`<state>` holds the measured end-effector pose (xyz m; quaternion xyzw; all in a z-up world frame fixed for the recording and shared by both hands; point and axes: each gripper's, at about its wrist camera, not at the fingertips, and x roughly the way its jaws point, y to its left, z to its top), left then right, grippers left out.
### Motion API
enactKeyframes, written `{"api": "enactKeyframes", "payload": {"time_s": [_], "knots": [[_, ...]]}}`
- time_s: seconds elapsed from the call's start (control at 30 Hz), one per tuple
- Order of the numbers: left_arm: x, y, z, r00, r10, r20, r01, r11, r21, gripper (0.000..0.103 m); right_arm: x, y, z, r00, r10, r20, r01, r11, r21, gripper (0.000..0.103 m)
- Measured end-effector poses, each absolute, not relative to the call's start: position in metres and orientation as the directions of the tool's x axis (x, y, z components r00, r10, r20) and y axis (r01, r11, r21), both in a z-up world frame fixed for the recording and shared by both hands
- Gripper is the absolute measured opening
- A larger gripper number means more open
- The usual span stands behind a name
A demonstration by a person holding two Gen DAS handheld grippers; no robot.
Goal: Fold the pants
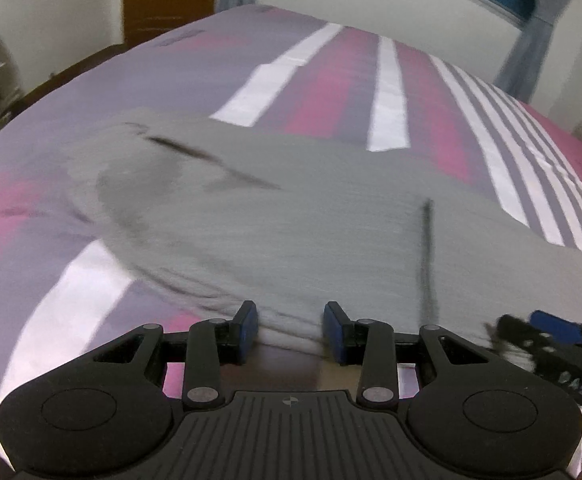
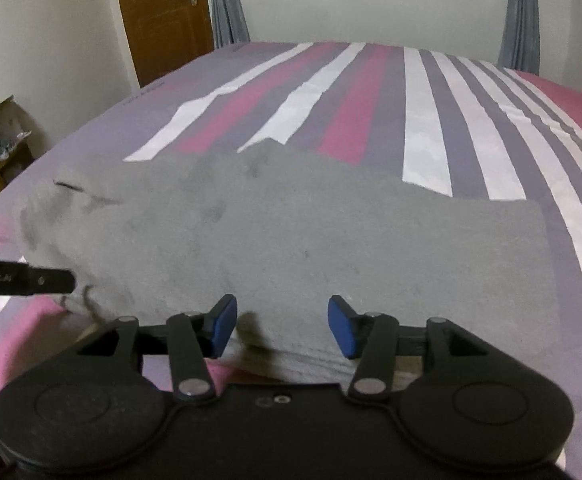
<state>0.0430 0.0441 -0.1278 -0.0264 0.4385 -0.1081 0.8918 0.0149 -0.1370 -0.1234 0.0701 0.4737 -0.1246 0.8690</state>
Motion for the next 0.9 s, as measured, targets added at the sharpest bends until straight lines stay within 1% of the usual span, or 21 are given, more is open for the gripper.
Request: {"api": "enactKeyframes", "payload": {"time_s": [0.03, 0.1, 0.17, 0.33, 0.4, 0.5, 0.73, 0.9], "knots": [[0.045, 0.052, -0.129, 0.593, -0.211, -0.777, 0.154, 0.977, -0.148, 0.04, 0.017, -0.136, -0.123, 0.522, -0.152, -0.839, 0.285, 0.959, 0.004, 0.051], [0.05, 0.073, -0.13, 0.597, -0.197, -0.777, 0.102, 0.98, -0.169, 0.052, 0.021, -0.137, -0.124, 0.527, -0.158, -0.835, 0.294, 0.956, 0.004, 0.051], [0.054, 0.094, -0.132, 0.604, -0.181, -0.776, 0.045, 0.98, -0.193, 0.059, 0.024, -0.138, -0.125, 0.531, -0.178, -0.829, 0.313, 0.95, -0.003, 0.051], [0.068, 0.128, -0.144, 0.585, -0.189, -0.788, -0.041, 0.964, -0.262, 0.06, 0.029, -0.137, -0.151, 0.453, -0.186, -0.872, 0.308, 0.951, -0.043, 0.052], [0.074, 0.136, -0.151, 0.568, -0.221, -0.793, -0.063, 0.949, -0.31, 0.06, 0.026, -0.134, -0.154, 0.467, -0.199, -0.862, 0.292, 0.954, -0.062, 0.052], [0.083, 0.146, -0.163, 0.546, -0.258, -0.797, -0.109, 0.921, -0.373, 0.06, 0.024, -0.136, -0.155, 0.474, -0.188, -0.86, 0.299, 0.953, -0.044, 0.053], [0.097, 0.15, -0.181, 0.533, -0.294, -0.793, -0.169, 0.881, -0.441, 0.061, 0.02, -0.14, -0.157, 0.491, -0.177, -0.853, 0.295, 0.955, -0.028, 0.054], [0.114, 0.155, -0.195, 0.54, -0.335, -0.772, -0.211, 0.834, -0.509, 0.062, 0.021, -0.142, -0.159, 0.496, -0.167, -0.852, 0.296, 0.955, -0.015, 0.055]]}}
